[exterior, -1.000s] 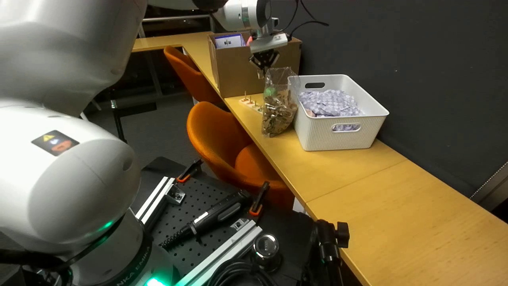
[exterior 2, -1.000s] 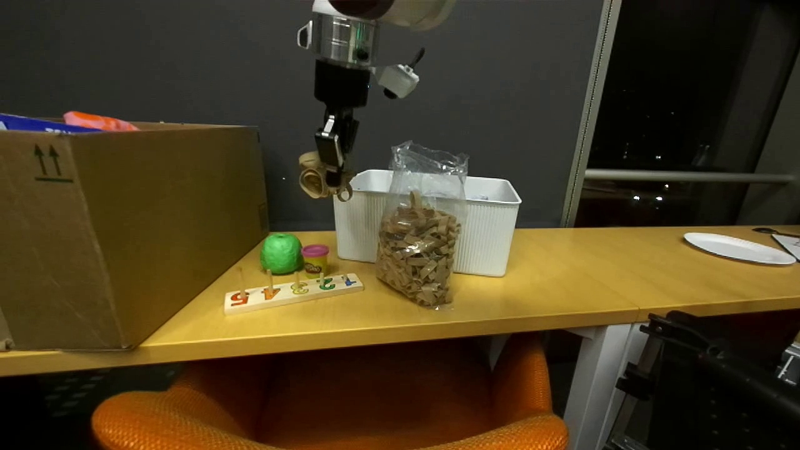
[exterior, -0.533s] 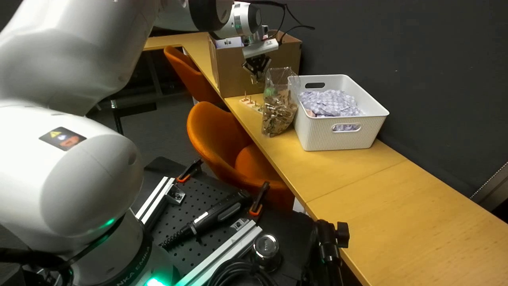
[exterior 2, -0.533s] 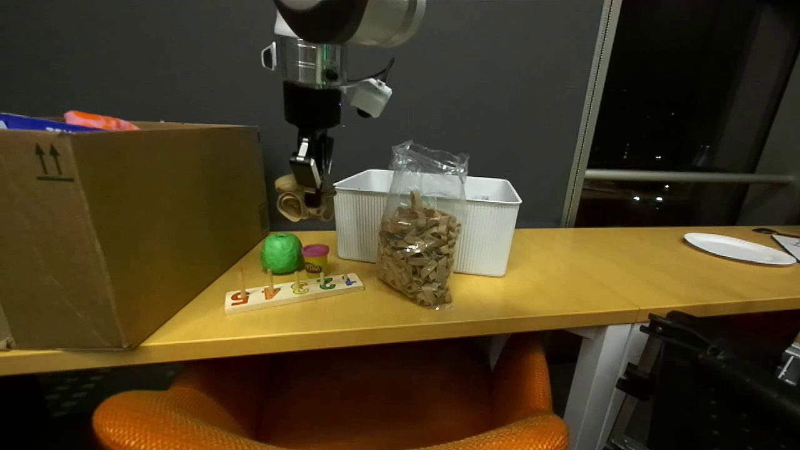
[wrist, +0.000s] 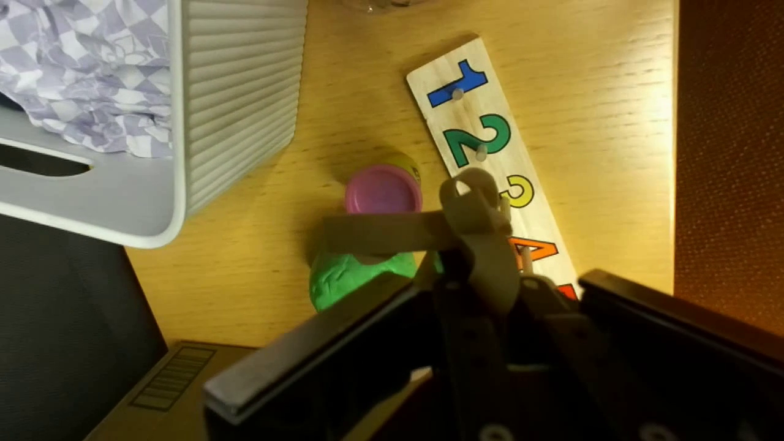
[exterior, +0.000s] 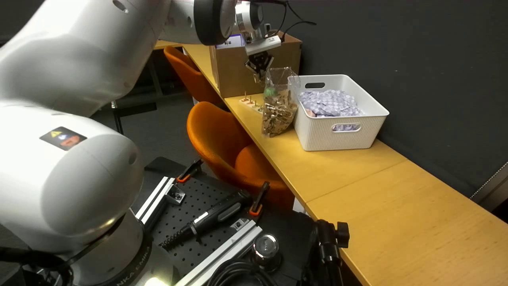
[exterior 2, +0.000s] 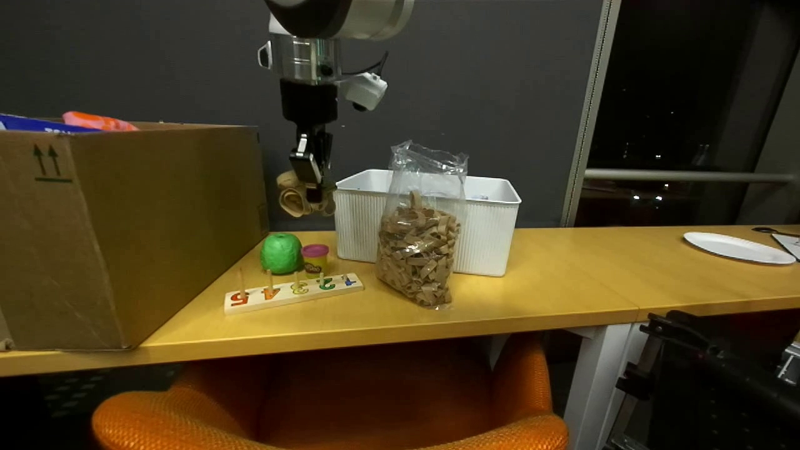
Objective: Remove the rubber band from the packet
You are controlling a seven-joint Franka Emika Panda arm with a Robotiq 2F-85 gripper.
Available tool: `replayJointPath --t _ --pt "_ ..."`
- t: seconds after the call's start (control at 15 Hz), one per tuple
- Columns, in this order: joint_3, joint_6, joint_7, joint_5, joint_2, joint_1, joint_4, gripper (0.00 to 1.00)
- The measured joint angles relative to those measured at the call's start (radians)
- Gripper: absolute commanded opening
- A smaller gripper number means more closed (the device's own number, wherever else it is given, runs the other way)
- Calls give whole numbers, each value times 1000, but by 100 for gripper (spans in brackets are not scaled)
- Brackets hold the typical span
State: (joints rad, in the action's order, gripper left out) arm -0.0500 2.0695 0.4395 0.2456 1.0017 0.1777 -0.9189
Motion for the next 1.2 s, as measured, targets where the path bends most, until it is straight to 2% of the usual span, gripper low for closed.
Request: replayJointPath --t 0.2,0.27,0.33,0.47,1.0,1.07,1.2 --pt "1 -19 1 0 46 0 52 2" --pt "1 -26 1 0 58 1 67 13" --pt "1 -33 1 0 69 1 82 36" --pt "1 -43 2 0 86 3 107 40" --pt "3 -50 2 0 115 4 157 96" --pt "3 -50 1 0 117 4 162 100" --pt "3 -50 1 0 119 4 170 100"
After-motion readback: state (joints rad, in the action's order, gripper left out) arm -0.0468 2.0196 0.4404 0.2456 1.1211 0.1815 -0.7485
